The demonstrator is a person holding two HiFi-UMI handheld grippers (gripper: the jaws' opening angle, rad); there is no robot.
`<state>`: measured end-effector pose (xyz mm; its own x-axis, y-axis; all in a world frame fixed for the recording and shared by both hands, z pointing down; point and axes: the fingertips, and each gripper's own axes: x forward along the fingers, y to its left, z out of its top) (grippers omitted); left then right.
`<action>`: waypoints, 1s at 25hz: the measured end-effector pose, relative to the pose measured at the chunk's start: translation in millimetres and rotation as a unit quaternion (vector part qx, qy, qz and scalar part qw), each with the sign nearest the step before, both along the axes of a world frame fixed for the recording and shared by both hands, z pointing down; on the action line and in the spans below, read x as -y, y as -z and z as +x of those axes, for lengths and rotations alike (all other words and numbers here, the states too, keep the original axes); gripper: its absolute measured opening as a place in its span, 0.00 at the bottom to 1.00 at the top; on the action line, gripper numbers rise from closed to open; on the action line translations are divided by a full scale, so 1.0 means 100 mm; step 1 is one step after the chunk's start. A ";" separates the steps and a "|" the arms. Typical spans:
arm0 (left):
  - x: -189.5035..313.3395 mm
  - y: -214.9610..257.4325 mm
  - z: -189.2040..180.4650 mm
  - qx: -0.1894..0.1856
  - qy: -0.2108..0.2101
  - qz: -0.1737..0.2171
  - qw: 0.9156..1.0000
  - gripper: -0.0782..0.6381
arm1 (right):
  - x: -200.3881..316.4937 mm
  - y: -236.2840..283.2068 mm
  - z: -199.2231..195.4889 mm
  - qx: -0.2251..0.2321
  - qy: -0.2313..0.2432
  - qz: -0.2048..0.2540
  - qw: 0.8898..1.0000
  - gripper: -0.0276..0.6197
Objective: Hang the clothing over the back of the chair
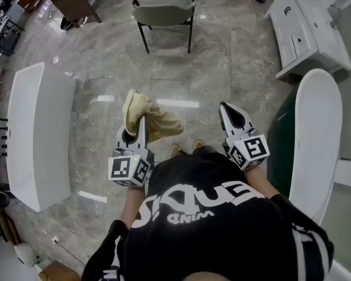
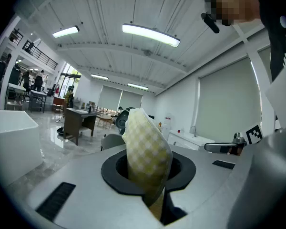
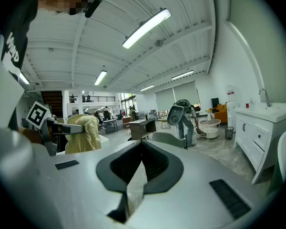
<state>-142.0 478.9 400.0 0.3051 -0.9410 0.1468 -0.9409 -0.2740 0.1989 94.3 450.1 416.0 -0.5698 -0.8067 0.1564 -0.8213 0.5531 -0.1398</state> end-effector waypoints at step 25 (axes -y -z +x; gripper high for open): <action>0.33 -0.10 -0.20 -0.004 -0.044 0.010 0.999 0.19 | 0.15 -0.06 -0.30 0.002 -0.018 0.008 1.000 0.06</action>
